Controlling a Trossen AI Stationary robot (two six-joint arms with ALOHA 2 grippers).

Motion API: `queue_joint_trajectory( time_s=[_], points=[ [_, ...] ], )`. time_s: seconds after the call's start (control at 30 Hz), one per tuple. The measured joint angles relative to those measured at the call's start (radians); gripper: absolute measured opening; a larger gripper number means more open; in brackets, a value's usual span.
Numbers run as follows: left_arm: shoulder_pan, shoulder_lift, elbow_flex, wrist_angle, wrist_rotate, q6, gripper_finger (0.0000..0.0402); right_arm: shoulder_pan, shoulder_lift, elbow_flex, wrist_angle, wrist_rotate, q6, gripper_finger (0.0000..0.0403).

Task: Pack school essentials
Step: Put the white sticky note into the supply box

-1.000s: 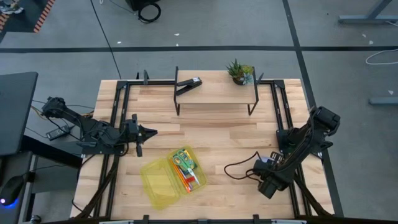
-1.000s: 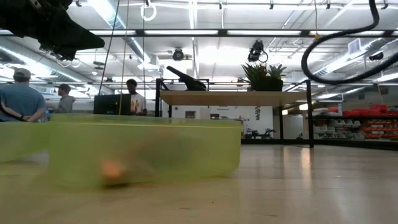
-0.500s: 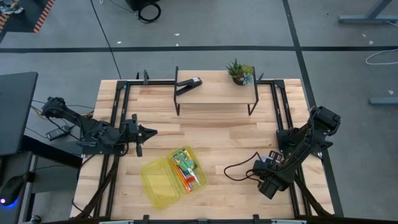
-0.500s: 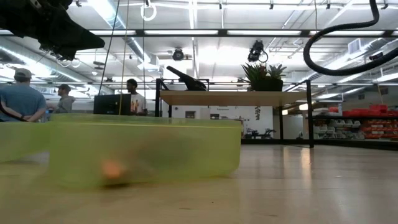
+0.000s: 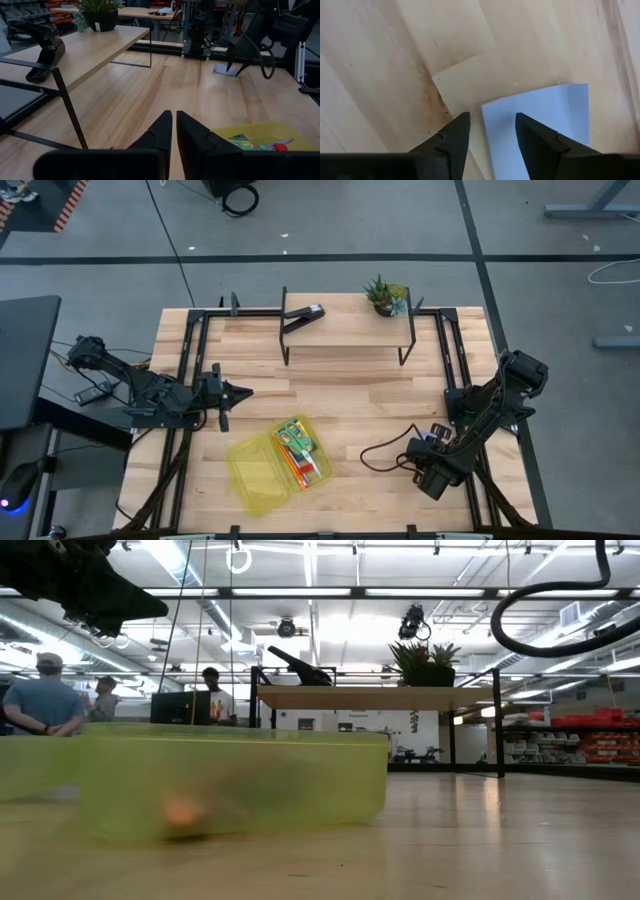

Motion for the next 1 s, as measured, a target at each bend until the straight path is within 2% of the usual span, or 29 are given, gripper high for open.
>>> queue_joint_trajectory(
  time_s=[0.13, 0.57, 1.0],
  points=[
    [0.000, 0.000, 0.000, 0.000, 0.000, 0.000, 0.0039, 0.000, 0.001, -0.001, 0.004, 0.002, -0.017, 0.0154],
    [0.000, 0.000, 0.000, 0.000, 0.000, -0.001, 0.0030, 0.000, 0.003, -0.002, 0.031, 0.001, -0.020, 0.0053],
    [0.000, 0.000, 0.000, 0.000, 0.000, 0.000, 0.0036, -0.003, 0.008, 0.015, 0.019, 0.001, -0.045, 0.0039]
  ],
)
